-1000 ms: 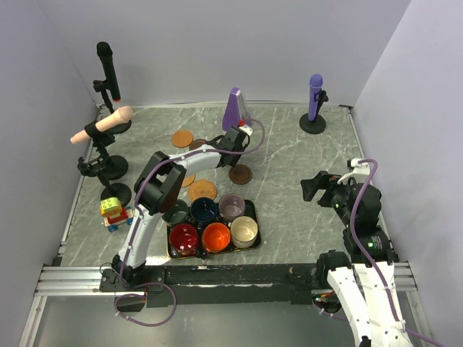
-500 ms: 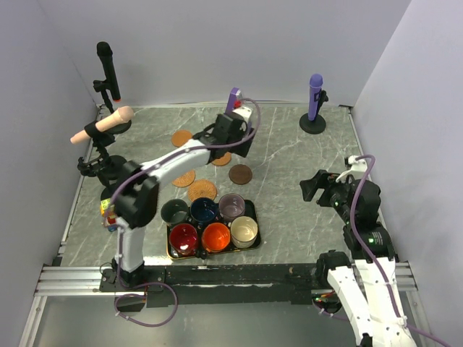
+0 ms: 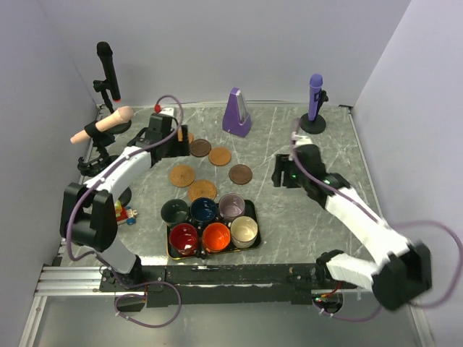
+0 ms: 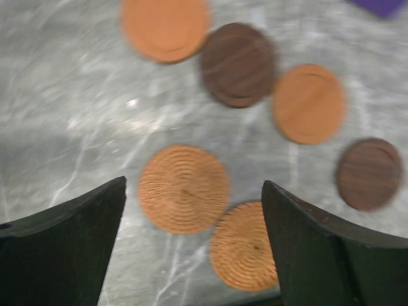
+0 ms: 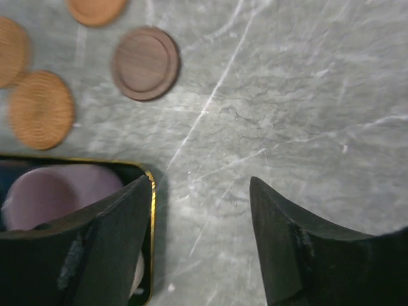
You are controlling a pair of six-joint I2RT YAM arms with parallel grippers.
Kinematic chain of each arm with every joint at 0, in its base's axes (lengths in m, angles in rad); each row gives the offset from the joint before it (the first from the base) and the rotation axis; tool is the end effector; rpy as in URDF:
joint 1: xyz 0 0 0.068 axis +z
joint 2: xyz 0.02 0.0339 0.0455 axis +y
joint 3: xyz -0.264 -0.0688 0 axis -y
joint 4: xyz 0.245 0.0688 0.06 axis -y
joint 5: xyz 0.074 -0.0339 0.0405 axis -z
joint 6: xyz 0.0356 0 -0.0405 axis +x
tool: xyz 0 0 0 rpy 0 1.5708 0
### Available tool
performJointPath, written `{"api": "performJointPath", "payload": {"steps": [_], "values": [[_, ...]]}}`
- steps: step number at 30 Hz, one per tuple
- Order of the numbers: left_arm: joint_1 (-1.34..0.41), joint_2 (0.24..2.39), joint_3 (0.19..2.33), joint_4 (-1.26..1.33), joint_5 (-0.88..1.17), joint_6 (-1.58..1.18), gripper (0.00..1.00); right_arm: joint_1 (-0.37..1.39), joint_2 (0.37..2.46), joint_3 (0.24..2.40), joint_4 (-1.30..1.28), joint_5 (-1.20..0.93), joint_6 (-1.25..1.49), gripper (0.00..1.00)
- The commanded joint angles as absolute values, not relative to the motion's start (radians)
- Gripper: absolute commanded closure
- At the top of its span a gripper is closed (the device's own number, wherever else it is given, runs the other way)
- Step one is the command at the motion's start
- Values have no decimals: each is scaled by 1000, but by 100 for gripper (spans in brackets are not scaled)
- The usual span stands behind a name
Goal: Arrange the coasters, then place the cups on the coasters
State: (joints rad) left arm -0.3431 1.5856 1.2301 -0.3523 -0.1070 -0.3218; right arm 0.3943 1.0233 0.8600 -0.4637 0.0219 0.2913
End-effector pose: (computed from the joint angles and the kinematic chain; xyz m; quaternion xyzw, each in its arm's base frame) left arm 0.3380 -0.1167 0.2773 -0.0127 0.9072 -0.0904 0.4106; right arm 0.2060 0.0849 0.2940 -0.0409 0.8897 0.1436 0.4314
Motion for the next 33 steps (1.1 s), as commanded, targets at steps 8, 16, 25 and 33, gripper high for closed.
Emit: {"api": "performJointPath", "payload": {"steps": [8, 16, 25, 33], "values": [[-288, 1634, 1226, -438, -118, -477, 23, 449, 1535, 1204, -431, -32, 255, 39], [-290, 1600, 1097, -543, -92, -469, 25, 511, 1794, 1396, -508, -58, 127, 44], [-290, 1600, 1066, -560, -110, -425, 33, 529, 1948, 1497, -526, -15, 114, 50], [-284, 1612, 1069, -532, -121, -416, 35, 528, 2002, 1468, -526, 61, 86, 55]]}}
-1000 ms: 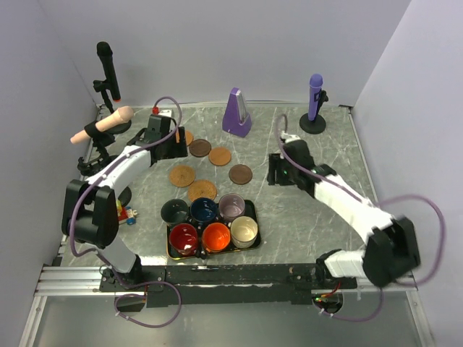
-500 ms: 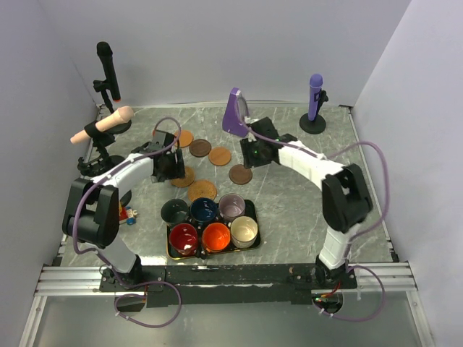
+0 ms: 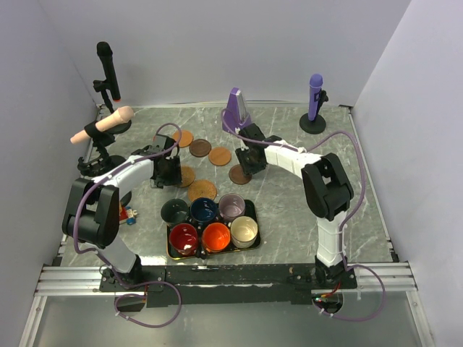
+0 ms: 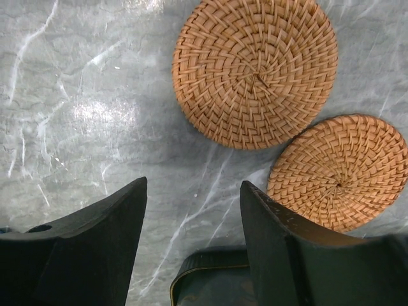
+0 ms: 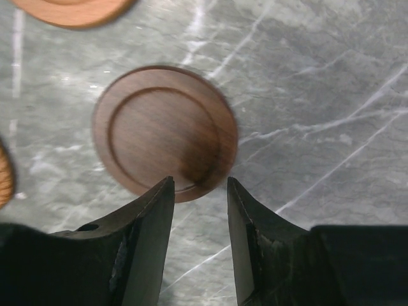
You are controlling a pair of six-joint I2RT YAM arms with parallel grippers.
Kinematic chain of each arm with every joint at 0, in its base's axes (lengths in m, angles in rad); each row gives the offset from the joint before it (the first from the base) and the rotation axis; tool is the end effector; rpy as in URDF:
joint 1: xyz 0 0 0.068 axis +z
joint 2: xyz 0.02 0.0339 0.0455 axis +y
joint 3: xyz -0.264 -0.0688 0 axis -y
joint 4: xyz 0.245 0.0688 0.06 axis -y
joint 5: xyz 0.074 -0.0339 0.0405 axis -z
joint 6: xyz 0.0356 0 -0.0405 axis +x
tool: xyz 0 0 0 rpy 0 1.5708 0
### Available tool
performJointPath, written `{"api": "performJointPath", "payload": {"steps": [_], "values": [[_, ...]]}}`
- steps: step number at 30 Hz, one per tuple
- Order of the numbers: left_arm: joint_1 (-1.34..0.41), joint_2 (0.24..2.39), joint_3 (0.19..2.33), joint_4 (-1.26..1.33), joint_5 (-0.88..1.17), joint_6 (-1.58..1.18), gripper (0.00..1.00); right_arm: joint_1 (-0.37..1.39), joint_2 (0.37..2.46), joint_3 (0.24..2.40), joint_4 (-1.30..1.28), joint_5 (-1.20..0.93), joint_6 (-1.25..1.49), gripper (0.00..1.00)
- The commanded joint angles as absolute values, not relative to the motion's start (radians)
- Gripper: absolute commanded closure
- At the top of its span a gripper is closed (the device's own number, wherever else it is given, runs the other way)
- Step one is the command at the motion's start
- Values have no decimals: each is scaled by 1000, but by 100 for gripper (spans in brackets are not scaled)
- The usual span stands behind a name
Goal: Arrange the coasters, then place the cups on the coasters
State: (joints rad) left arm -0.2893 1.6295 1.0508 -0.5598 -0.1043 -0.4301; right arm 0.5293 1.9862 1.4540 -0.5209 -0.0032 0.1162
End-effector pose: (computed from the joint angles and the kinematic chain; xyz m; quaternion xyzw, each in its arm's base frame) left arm 0.3070 -0.0875 0.1939 -0.0798 0.9722 -0.0277 0.2184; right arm 0.3645 0.2133 0.1872 -0.1987 0.9461 0.0827 0.2423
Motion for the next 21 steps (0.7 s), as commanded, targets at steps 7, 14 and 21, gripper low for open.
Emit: {"api": "performJointPath", "payload": {"steps": [7, 14, 21], "values": [[-284, 1620, 1088, -526, -127, -414, 37, 520, 2042, 1480, -531, 112, 115, 67], [-276, 1603, 1078, -529, -159, -413, 38, 472, 2100, 1537, -538, 132, 167, 79], [-272, 1601, 1085, -537, -169, -411, 38, 469, 2144, 1585, -522, 117, 173, 83]]}}
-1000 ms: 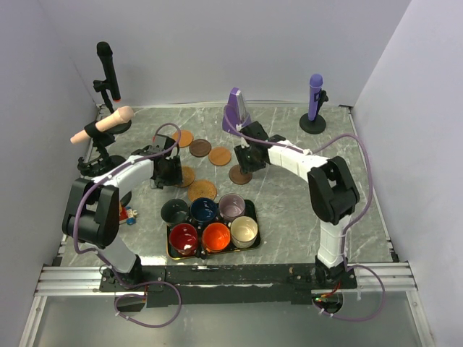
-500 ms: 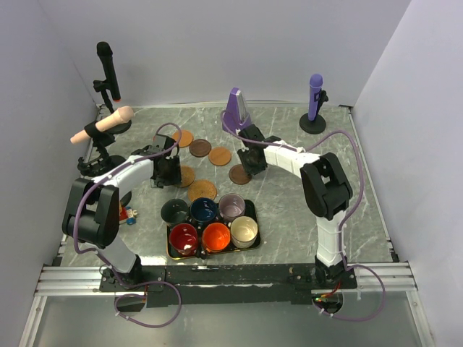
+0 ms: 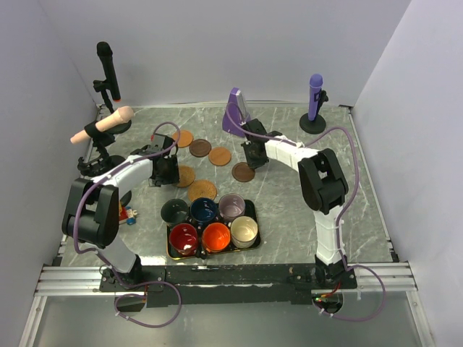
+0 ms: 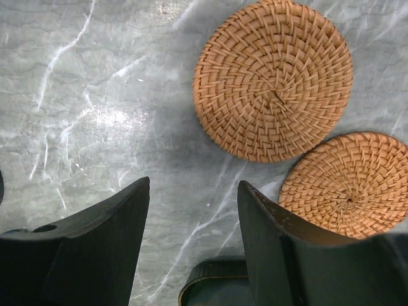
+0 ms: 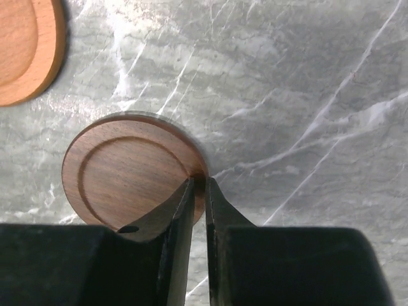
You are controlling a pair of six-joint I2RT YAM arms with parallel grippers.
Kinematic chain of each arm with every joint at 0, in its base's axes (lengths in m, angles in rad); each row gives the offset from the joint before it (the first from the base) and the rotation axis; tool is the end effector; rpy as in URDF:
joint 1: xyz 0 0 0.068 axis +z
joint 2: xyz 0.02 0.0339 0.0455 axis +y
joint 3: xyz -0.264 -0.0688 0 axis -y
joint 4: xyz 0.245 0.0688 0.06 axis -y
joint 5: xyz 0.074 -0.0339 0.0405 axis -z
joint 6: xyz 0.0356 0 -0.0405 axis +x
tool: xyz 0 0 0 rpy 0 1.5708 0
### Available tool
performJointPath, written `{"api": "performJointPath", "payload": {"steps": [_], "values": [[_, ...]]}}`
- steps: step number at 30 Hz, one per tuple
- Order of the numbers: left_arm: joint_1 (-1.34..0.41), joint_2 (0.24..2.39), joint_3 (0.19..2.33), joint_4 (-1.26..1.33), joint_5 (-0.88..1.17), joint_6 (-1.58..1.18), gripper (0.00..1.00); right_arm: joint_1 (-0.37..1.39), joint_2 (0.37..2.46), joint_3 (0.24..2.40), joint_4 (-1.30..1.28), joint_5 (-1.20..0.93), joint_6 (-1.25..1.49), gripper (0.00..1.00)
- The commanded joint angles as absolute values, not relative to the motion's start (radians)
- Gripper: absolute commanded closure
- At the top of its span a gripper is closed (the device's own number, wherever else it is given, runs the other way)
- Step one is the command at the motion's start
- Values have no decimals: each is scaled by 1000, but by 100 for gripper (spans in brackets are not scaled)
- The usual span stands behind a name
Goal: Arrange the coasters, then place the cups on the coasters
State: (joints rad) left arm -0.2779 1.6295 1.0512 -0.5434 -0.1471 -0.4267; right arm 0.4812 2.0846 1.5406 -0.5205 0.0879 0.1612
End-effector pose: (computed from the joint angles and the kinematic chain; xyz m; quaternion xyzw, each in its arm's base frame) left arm 0.3100 -0.0830 0.1950 -0.0886 0.9684 -0.0094 0.2331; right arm 0.3946 0.2025 0.1722 -0.1432 0.9566 0.0386 0.2508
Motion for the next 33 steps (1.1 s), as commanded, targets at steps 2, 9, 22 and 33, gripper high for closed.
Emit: {"api": "performJointPath", "payload": {"steps": [2, 9, 22, 33], "values": [[-270, 1603, 1083, -538, -172, -414, 38, 469, 2154, 1594, -520, 109, 179, 84], [-268, 1591, 1080, -541, -175, -416, 38, 468, 2169, 1635, -517, 91, 216, 86], [-268, 1568, 1109, -543, -153, -422, 34, 465, 1855, 1343, -384, -20, 132, 56], [-268, 1586, 1106, -537, -126, -442, 34, 480, 1847, 1210, -339, -103, 49, 45]]}}
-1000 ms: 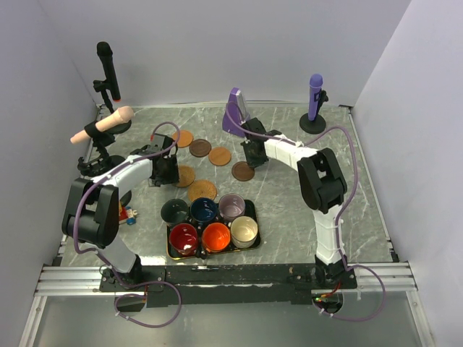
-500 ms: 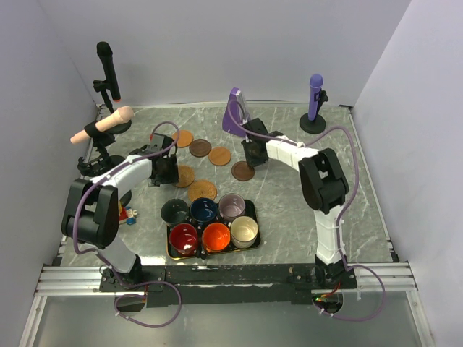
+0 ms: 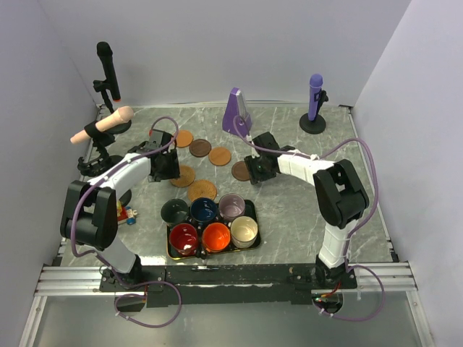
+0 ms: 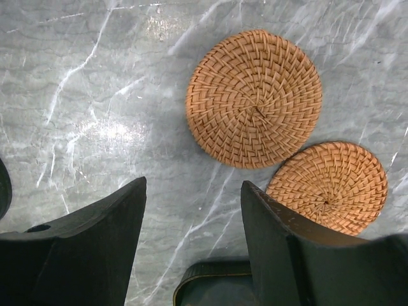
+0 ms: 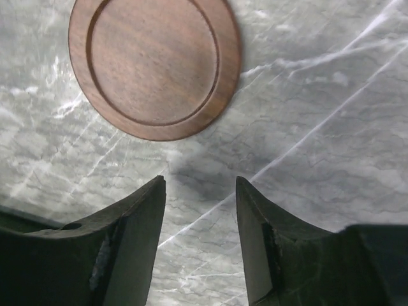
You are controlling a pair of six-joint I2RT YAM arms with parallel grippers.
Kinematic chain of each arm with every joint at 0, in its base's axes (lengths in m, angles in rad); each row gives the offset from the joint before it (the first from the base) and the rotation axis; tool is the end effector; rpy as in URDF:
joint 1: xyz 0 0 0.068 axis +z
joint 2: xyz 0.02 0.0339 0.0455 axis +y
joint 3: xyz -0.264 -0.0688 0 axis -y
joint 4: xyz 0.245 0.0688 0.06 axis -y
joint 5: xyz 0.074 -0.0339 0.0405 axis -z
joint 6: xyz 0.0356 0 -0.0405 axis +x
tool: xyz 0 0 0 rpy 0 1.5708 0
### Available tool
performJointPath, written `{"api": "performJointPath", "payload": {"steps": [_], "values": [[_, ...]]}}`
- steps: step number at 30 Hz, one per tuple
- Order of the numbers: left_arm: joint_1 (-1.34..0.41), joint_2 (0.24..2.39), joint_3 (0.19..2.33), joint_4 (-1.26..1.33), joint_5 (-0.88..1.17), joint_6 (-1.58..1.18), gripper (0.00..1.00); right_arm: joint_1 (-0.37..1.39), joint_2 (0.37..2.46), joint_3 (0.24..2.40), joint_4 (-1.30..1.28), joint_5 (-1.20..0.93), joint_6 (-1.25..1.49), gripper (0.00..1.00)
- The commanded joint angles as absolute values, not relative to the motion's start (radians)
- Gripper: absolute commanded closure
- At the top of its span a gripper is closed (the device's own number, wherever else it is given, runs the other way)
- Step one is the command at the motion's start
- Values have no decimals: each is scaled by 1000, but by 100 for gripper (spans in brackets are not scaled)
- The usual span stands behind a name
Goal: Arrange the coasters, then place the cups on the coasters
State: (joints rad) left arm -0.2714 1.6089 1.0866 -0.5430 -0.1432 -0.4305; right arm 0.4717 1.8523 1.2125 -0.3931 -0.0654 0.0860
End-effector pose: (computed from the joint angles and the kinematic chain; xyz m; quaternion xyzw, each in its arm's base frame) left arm 0.3147 -0.0823 0.2115 -0.0946 0.9613 -0.0207 0.2580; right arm 0.3391 0.1756 0.1749 -0.1932 0.9440 0.1034 0.2466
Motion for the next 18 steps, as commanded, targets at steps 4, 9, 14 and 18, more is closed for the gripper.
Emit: {"api": "performJointPath", "payload": {"steps": [4, 9, 14, 18], "values": [[-268, 1575, 1141, -560, -112, -462, 34, 489, 1890, 1250, -342, -91, 44, 45], [-267, 1568, 1176, -572, -106, -476, 32, 502, 1928, 1276, -341, -78, 26, 49], [-261, 1560, 1218, -597, -91, -495, 32, 509, 1948, 1276, -328, -63, 31, 50], [-256, 1548, 1224, -597, -84, -506, 31, 514, 1968, 1296, -324, -54, 31, 52]]}}
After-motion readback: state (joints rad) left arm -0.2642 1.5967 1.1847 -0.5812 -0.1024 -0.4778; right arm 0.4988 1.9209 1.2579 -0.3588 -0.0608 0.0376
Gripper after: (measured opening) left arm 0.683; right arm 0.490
